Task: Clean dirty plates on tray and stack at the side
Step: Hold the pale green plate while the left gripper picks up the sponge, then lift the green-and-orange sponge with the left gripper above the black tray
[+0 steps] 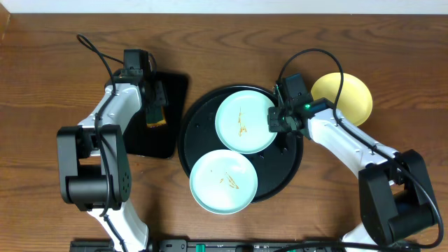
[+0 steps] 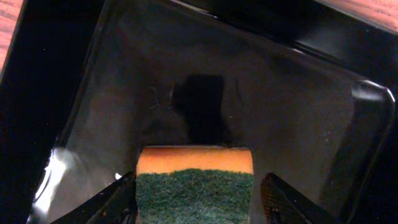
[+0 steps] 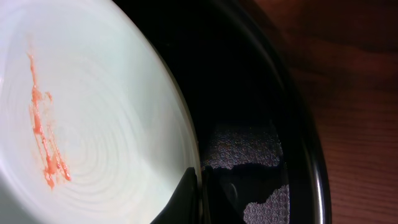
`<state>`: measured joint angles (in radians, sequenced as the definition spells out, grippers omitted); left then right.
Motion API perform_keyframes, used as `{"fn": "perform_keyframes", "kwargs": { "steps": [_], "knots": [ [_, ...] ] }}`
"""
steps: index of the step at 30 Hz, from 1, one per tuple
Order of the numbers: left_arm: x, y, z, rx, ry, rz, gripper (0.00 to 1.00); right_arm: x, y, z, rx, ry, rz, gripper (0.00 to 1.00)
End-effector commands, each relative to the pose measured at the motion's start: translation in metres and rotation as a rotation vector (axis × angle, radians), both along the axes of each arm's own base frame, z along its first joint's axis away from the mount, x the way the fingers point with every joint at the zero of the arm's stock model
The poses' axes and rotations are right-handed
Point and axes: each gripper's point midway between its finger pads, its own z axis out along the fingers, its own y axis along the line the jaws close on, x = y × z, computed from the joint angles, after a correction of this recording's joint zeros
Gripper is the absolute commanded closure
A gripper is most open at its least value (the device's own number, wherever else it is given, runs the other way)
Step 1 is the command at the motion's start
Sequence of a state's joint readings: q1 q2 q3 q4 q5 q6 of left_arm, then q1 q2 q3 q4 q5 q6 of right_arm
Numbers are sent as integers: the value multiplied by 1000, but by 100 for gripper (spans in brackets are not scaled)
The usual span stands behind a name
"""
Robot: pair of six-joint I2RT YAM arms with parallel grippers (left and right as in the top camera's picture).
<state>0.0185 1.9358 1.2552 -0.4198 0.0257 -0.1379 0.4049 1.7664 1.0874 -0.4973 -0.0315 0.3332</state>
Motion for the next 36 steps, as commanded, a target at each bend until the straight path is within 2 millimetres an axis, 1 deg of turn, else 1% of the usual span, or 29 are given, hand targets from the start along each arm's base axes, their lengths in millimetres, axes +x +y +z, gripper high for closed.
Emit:
{"fn": "perform_keyframes", "kwargs": {
  "steps": [1,3,4,5,6,7,9,15,19,20,21,22,23,24,27,31,34,36],
  "knots": [
    [-6,4,-7,7,30,14,36,2,6,2,-3,-7,13,99],
    [-8,3,-8,7,36,14,37,2,6,2,-3,-6,14,99],
    [-8,3,-8,7,38,13,40,2,6,2,-3,-7,14,99],
    [-9,3,-9,6,40,13,47,2,6,2,-3,-6,14,99],
    [-9,2,-10,4,42,11,58,2,6,2,-3,-7,14,99],
    [-9,1,-10,-3,43,8,66,2,6,2,-3,-7,14,99],
    [-9,-2,-12,-21,45,1,92,2,6,2,-3,-6,14,99],
    [-8,-2,-8,-6,47,-36,93,2,6,2,-3,-7,14,99],
    [-6,-2,8,4,52,-62,93,2,6,2,-3,-6,14,99],
    [-7,-2,14,4,54,-62,85,2,6,2,-3,-7,14,99],
    [-10,-1,18,3,59,-60,62,2,6,2,-3,-7,13,99],
    [-13,-2,21,3,67,-60,43,2,6,2,-3,-7,13,99],
    [-18,-2,22,2,82,-60,29,2,6,2,-3,-7,13,99],
    [-22,-2,21,1,99,-60,24,2,6,2,-3,-7,14,99],
    [-34,-2,17,-4,150,-53,21,2,6,2,-3,-7,13,99],
    [-41,-2,14,-6,174,-53,20,1,6,2,-3,-5,14,99],
    [-44,-2,11,-7,182,-50,21,1,6,2,-4,-4,14,99],
    [-46,-3,8,-12,188,-47,27,1,6,2,-4,-3,14,99]
  ]
}}
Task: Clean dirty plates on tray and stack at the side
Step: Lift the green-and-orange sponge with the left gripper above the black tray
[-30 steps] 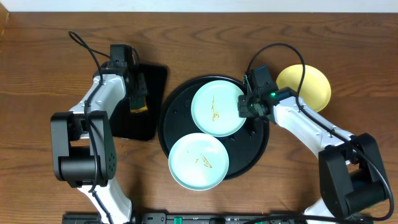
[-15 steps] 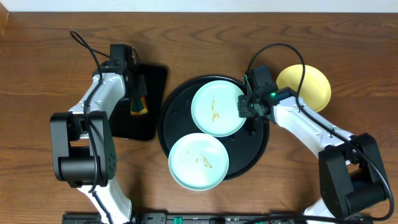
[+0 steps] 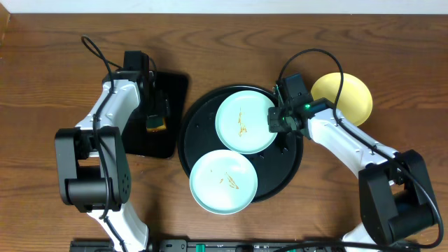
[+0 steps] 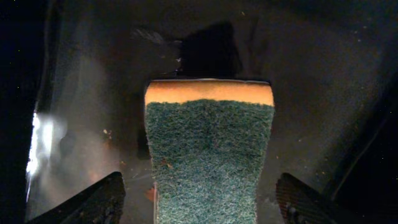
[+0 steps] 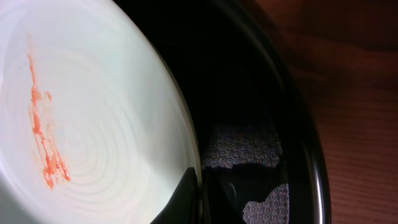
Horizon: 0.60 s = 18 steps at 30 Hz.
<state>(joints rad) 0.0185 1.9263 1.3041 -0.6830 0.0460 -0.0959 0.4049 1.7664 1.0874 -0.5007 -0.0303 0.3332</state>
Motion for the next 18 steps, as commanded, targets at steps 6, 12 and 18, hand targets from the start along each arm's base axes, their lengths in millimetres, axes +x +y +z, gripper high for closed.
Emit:
{"fn": "perform_keyframes", "kwargs": {
  "steps": [6,12,18],
  "knots": [
    [-4,-4,-9,-32,-5,-7,36,1,6,2,-2,-5,14,99],
    [-4,-5,-18,-35,10,-8,78,-1,5,1,-6,4,14,99],
    [-2,-4,-12,-33,0,-17,93,-1,5,1,-6,5,14,99]
  ]
}}
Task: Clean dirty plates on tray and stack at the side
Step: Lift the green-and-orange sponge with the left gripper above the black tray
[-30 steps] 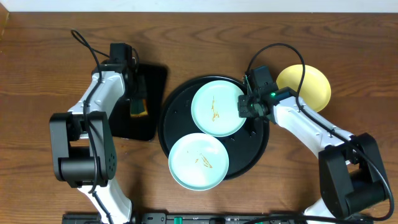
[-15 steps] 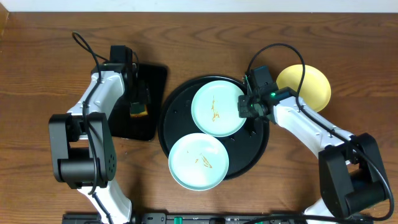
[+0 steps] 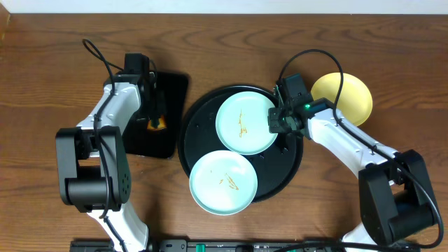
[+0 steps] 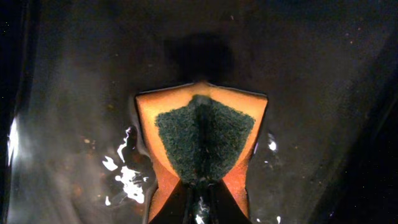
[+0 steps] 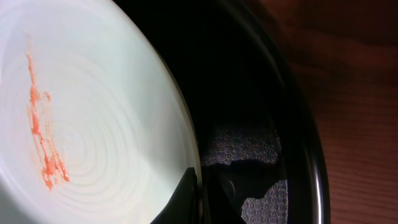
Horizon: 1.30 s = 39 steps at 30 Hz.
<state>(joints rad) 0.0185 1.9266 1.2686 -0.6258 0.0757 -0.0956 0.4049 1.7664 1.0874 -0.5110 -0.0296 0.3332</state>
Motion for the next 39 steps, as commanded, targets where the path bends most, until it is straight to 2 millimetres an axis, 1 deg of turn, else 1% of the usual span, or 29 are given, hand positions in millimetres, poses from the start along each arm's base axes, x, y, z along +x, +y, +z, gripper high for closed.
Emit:
{"fn": "perform_keyframes", "kwargs": {
  "steps": [1,4,6,10,13,16,21,25,29,32,36,39],
  "knots": [
    [-3,0,0,-2,19,-20,93,1,6,1,-2,-3,14,99],
    [3,1,23,3,-27,-36,93,1,6,1,0,-3,10,99],
    [7,1,47,5,-84,-36,93,1,6,2,1,-5,10,99],
    [6,1,83,8,-167,-34,93,1,6,2,1,-5,10,99],
    [6,1,101,10,-214,-35,93,1,6,2,1,-5,10,99],
    [6,1,109,12,-235,-35,93,1,6,2,1,-5,10,99],
    [8,1,110,12,-246,-34,93,1,6,1,-1,-1,10,99],
    [19,3,115,22,-293,-32,93,1,6,1,-1,-1,10,99],
    [37,4,131,31,-390,-29,93,1,6,1,-1,-2,11,99],
    [49,5,146,35,-468,-28,93,1,6,1,-1,-2,11,99],
    [60,5,162,50,-547,-48,93,1,6,1,-1,-2,10,99],
    [64,7,168,66,-575,-48,92,1,6,1,-1,-2,10,99]
  ]
}}
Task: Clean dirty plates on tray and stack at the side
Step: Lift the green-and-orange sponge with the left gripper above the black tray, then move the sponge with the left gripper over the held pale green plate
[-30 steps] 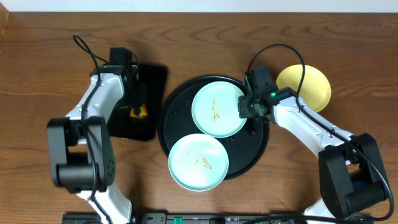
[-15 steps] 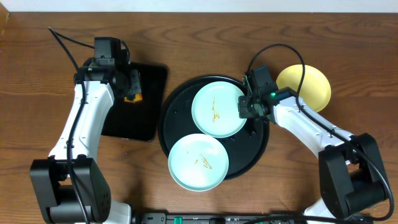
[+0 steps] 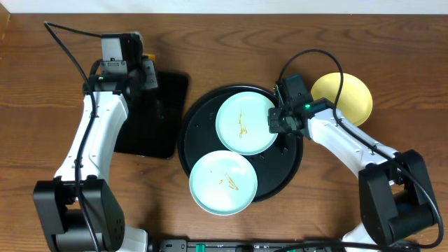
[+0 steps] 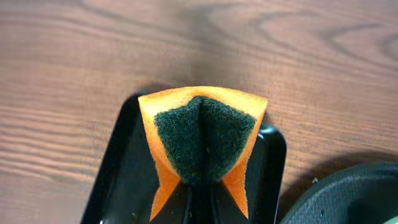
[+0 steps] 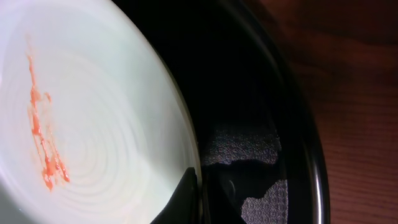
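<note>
Two pale green plates with orange-red smears lie on the round black tray (image 3: 196,133): the upper plate (image 3: 241,119) and the lower plate (image 3: 222,183). My right gripper (image 3: 276,120) is shut on the upper plate's right rim; the right wrist view shows the plate (image 5: 93,118), its smear (image 5: 40,134) and my fingers (image 5: 189,190) on the rim. My left gripper (image 4: 199,196) is shut on an orange sponge with a green scouring face (image 4: 202,134), squeezed into a fold. It hangs above the far end of the small black rectangular tray (image 3: 157,119).
A yellow plate (image 3: 344,95) lies on the wood right of the round tray. Cables run from both arms. The round tray's edge (image 4: 348,196) shows at the lower right of the left wrist view. Bare wooden table lies beyond the small tray.
My left gripper, shut on the sponge down in the small black tray, has risen with it and now hangs above the tray's far end. The right gripper and plates are unchanged.
My left gripper stood open over the sponge lying in the small tray. It came down around the sponge, then shut on it and folded it. Now the sponge is lifted clear. All the while my right gripper held the upper plate's rim.
</note>
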`<state>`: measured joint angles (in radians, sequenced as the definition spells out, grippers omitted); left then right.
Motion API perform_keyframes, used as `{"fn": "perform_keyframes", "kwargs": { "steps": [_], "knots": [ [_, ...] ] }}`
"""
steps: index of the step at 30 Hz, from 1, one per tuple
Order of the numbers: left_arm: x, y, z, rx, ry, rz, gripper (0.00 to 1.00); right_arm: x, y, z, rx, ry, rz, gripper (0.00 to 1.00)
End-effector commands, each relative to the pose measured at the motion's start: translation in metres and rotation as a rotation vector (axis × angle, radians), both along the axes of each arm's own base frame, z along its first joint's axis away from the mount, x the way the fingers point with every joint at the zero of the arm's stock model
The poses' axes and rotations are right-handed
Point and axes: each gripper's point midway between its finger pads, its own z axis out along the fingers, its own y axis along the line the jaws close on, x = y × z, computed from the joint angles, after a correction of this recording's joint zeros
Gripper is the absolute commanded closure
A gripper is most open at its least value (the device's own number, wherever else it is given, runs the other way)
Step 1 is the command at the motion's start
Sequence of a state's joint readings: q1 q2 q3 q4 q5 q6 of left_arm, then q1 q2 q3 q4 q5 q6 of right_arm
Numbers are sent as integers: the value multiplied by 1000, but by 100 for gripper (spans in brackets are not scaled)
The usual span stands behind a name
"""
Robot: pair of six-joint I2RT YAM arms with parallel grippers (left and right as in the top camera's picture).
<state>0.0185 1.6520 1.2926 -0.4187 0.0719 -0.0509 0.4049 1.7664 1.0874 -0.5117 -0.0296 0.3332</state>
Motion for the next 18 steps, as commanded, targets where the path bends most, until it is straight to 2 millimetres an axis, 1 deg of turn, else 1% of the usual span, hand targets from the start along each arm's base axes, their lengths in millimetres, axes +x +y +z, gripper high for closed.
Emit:
{"fn": "perform_keyframes", "kwargs": {
  "steps": [1,18],
  "knots": [
    [5,6,27,39,-74,-6,93,1,6,1,-1,-3,11,99],
    [6,8,29,58,-82,-3,93,1,6,1,0,-3,10,99]
  ]
}}
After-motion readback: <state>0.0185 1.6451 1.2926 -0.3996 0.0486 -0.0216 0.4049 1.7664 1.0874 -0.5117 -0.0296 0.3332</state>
